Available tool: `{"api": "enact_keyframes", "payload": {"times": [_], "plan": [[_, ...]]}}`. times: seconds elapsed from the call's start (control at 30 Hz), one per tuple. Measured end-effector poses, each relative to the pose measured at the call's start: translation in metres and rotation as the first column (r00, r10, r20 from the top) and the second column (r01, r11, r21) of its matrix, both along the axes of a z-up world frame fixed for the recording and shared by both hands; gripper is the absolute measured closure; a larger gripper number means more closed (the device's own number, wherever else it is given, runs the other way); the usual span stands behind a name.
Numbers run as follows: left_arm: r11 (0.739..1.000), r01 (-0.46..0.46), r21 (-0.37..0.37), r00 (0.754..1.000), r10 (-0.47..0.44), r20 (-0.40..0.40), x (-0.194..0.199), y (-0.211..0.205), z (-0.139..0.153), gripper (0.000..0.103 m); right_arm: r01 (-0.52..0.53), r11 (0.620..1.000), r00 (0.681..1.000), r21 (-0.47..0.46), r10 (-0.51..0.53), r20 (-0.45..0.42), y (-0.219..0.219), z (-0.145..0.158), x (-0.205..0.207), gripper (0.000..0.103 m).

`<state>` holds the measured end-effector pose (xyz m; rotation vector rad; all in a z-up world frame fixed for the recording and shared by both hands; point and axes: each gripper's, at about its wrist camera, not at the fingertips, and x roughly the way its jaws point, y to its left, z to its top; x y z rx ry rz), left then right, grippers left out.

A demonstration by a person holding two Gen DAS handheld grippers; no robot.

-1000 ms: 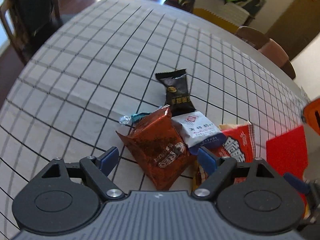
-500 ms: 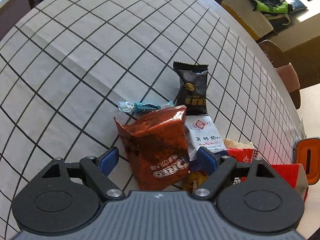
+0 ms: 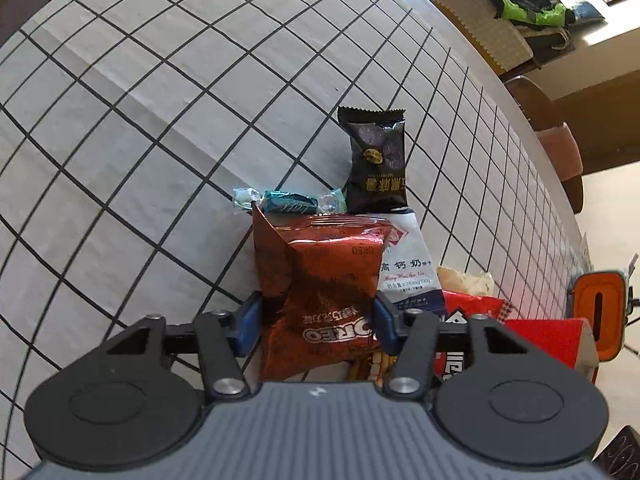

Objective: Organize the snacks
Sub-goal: 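Grasp the Oreo bag with the left tool while the right tool grasps the red chip bag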

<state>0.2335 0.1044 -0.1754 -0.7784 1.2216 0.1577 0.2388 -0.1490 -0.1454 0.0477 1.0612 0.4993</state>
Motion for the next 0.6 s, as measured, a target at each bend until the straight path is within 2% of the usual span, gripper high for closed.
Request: {"api": "enact_keyframes", "payload": {"times": [0.17,0.43,0.6], "plan": [[0.999,0.038,0.035,0.999,-0.038,0.011,-0.01,-0.001,0.005,0.054,-0.012,1.0,0.999,0.014,0.012,0.048,-0.005,0.008,-0.017,0.073],[0.99,0.121,0.073,0.992,-0.123,0.022,-0.038,-0.004,0.01,0.056,0.002,1.0,0.995,-0.016,-0.001,0.095,-0.008,0.016,-0.043,0.077],[0.977,0.184,0.108,0.983,-0.186,0.003,-0.056,-0.014,0.013,0.057,-0.008,0.999,0.994,-0.032,0.012,0.11,-0.012,0.02,-0.063,0.079]]}}
